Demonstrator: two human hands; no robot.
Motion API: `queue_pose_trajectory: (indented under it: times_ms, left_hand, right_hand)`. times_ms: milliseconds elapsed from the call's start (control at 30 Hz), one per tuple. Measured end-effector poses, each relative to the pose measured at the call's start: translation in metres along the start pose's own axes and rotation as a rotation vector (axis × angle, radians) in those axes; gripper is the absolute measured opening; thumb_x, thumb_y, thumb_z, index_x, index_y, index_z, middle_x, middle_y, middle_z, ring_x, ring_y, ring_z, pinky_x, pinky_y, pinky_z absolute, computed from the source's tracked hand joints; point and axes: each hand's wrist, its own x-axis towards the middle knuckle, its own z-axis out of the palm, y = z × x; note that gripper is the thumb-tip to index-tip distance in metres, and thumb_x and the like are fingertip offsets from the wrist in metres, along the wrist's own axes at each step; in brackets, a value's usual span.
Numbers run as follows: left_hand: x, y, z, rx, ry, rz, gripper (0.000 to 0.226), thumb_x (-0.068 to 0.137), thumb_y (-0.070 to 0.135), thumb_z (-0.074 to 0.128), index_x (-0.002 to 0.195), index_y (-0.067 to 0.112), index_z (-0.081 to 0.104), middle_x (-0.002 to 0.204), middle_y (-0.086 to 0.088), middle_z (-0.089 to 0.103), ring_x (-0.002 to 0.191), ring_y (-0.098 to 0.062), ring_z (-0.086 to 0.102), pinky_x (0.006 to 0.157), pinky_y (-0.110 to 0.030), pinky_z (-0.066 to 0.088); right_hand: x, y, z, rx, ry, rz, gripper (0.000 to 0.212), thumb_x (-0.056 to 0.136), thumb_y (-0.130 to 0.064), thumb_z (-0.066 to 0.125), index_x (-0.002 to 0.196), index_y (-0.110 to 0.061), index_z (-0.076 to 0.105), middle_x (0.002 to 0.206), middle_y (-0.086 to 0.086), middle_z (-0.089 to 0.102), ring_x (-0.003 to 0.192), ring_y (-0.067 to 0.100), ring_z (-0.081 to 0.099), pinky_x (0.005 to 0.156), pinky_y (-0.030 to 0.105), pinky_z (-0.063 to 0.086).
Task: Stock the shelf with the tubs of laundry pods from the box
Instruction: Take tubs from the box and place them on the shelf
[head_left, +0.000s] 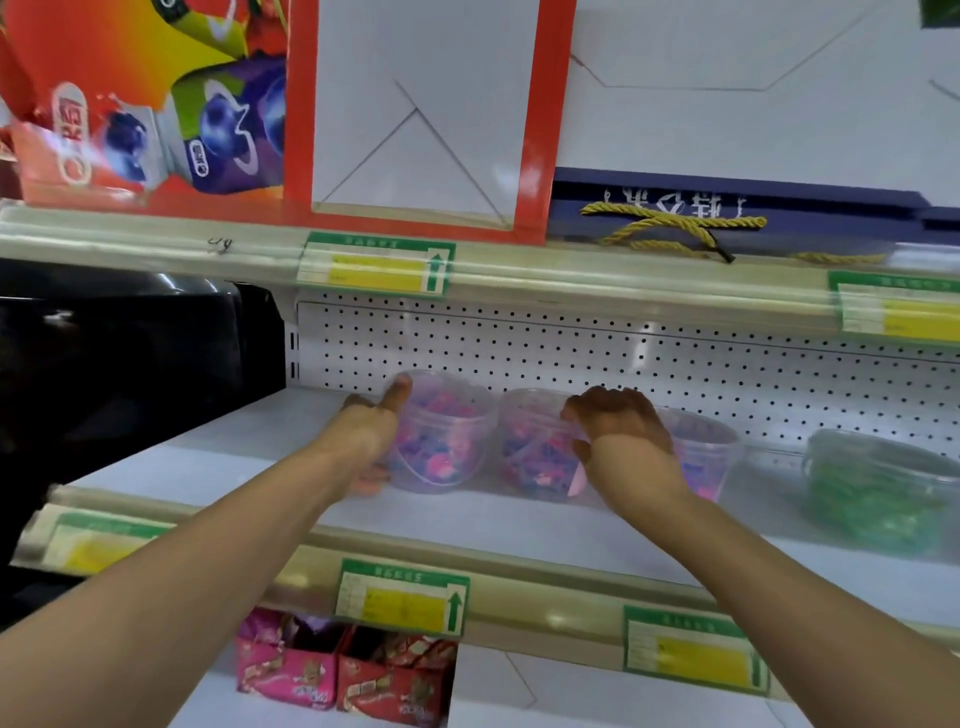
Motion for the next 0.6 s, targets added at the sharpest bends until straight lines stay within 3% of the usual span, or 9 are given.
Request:
queue_pose_trajectory:
  times_ms: [67, 100, 167, 267, 433, 500, 533, 600]
  left_hand:
    - [0.000, -0.005, -0.001, 0.190, -0.010, 0.134, 0.060, 0.082, 0.061, 0.054, 0.113, 0.012, 0.042, 0.115, -0.012, 0.058, 0.097, -0.028, 0.059, 0.070, -0.035, 0.049]
    - [-0.002, -0.006, -0.001, 0.259, -0.023, 0.188, 0.053, 0.080, 0.052, 0.064, 0.110, 0.015, 0.040, 0.117, -0.011, 0.057, 0.104, -0.028, 0.057, 0.080, -0.035, 0.050]
    - [-0.005, -0.005, 0.002, 0.386, -0.030, 0.236, 0.064, 0.077, 0.038, 0.074, 0.123, 0.014, 0.037, 0.121, -0.010, 0.055, 0.113, -0.026, 0.054, 0.089, -0.029, 0.046]
    - [0.004, -0.007, 0.007, 0.480, 0.041, 0.246, 0.092, 0.074, 0.038, 0.076, 0.139, 0.007, 0.017, 0.130, -0.013, 0.052, 0.116, -0.030, 0.053, 0.086, -0.031, 0.046]
    - [0.012, -0.011, 0.019, 0.486, 0.072, 0.272, 0.080, 0.076, 0.035, 0.075, 0.131, 0.005, 0.024, 0.122, -0.012, 0.056, 0.111, -0.030, 0.055, 0.083, -0.034, 0.048]
    - [0.012, -0.012, 0.020, 0.505, 0.076, 0.279, 0.076, 0.079, 0.032, 0.072, 0.131, 0.005, 0.024, 0.120, -0.014, 0.058, 0.109, -0.031, 0.056, 0.085, -0.035, 0.049]
    - [0.010, -0.013, 0.020, 0.512, 0.074, 0.269, 0.077, 0.080, 0.031, 0.071, 0.133, 0.005, 0.023, 0.120, -0.015, 0.058, 0.109, -0.032, 0.057, 0.086, -0.037, 0.049]
    - [0.004, -0.016, 0.020, 0.523, 0.096, 0.275, 0.086, 0.078, 0.032, 0.072, 0.139, 0.008, 0.016, 0.125, -0.018, 0.054, 0.112, -0.036, 0.054, 0.090, -0.041, 0.048]
  right_hand:
    - [-0.004, 0.005, 0.006, -0.011, 0.070, 0.010, 0.035, 0.046, -0.006, 0.086, 0.074, -0.014, 0.067, 0.069, 0.005, 0.062, 0.062, 0.027, 0.059, 0.066, 0.031, 0.050]
    - [-0.006, 0.008, 0.008, -0.029, 0.079, 0.008, 0.038, 0.039, -0.004, 0.087, 0.068, -0.013, 0.065, 0.063, 0.005, 0.060, 0.056, 0.026, 0.058, 0.063, 0.031, 0.050]
    - [-0.008, 0.012, 0.011, -0.080, 0.096, -0.014, 0.039, 0.037, 0.000, 0.085, 0.069, -0.012, 0.066, 0.063, 0.006, 0.061, 0.056, 0.027, 0.058, 0.064, 0.032, 0.051]
    - [-0.010, 0.014, 0.012, -0.113, 0.084, -0.020, 0.045, 0.035, 0.002, 0.084, 0.074, -0.010, 0.066, 0.066, 0.008, 0.062, 0.058, 0.028, 0.059, 0.067, 0.034, 0.052]
    - [-0.005, 0.016, 0.016, -0.118, 0.055, -0.021, 0.047, 0.033, -0.001, 0.086, 0.075, -0.010, 0.067, 0.065, 0.007, 0.060, 0.056, 0.027, 0.058, 0.060, 0.032, 0.051]
    - [-0.008, 0.014, 0.012, -0.099, -0.011, -0.005, 0.050, 0.045, -0.006, 0.086, 0.090, -0.010, 0.067, 0.080, 0.010, 0.062, 0.069, 0.028, 0.062, 0.065, 0.033, 0.050]
    - [-0.012, 0.012, 0.009, -0.070, -0.039, -0.015, 0.053, 0.058, -0.012, 0.083, 0.108, -0.011, 0.063, 0.098, 0.012, 0.062, 0.087, 0.030, 0.061, 0.076, 0.035, 0.049]
    - [-0.021, 0.012, 0.003, -0.020, -0.107, -0.043, 0.066, 0.081, -0.023, 0.067, 0.139, -0.016, 0.037, 0.138, 0.013, 0.041, 0.125, 0.030, 0.042, 0.102, 0.038, 0.035]
